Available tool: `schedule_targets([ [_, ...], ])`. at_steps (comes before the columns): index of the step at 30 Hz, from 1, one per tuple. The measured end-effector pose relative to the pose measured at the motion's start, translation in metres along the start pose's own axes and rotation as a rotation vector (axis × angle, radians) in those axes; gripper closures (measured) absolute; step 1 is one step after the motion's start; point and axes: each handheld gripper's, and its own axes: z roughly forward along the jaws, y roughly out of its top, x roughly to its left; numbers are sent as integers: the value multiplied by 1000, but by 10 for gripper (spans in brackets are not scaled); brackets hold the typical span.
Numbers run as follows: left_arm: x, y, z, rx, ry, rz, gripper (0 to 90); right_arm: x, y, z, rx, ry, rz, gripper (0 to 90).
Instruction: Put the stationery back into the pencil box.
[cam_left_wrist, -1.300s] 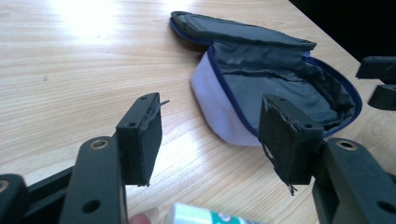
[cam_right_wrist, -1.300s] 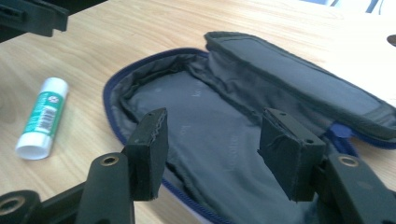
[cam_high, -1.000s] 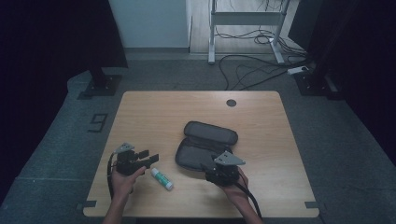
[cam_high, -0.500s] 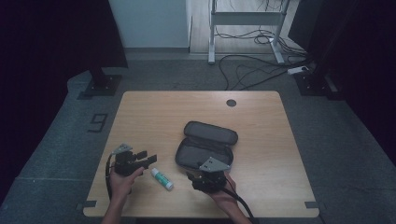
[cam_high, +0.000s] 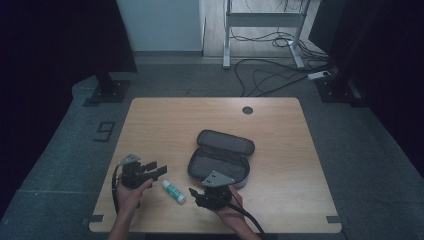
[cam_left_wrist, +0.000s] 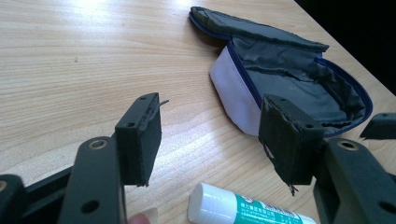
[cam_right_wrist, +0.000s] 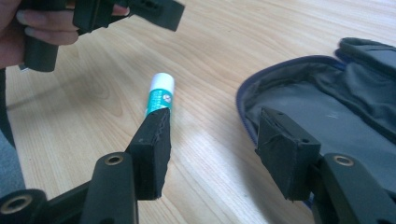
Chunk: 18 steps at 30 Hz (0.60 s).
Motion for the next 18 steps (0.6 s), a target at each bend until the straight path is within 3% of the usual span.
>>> schedule_targets([
  [18, 0, 1, -3, -3, -9, -9, 395, 21, -4, 35, 65, 57, -20, 471],
])
